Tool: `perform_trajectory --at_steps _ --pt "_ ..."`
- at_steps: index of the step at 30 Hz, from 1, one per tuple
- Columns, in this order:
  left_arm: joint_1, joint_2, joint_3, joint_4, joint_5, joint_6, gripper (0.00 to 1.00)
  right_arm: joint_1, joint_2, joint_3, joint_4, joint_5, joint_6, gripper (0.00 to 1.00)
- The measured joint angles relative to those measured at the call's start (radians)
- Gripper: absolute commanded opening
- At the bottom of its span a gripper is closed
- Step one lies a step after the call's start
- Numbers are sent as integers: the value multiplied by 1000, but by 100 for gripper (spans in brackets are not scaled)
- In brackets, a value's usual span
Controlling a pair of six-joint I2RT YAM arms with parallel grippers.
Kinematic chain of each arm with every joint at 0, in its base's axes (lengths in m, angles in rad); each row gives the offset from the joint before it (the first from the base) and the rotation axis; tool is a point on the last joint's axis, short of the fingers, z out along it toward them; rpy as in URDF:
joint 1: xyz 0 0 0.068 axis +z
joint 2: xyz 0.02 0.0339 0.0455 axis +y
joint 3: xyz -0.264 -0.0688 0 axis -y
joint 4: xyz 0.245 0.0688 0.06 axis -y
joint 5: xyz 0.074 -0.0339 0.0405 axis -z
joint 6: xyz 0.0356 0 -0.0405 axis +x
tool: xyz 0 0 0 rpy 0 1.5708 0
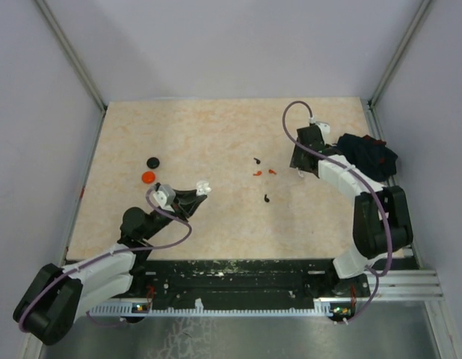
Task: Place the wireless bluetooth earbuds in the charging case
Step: Pick up the earbud from the center of the board.
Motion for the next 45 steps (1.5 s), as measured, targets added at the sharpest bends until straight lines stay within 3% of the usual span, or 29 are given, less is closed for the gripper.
perform_trajectory --at_steps 14,35,45 --pt "16 -14 -6 -110 0 19 2 -80 290 94 48 7 25 48" --pt "17 -14 -6 -126 11 21 2 -79 266 45 22 -47 16 37" --pt "17 -23 -6 -126 19 18 2 -64 249 26 27 -102 -29 36"
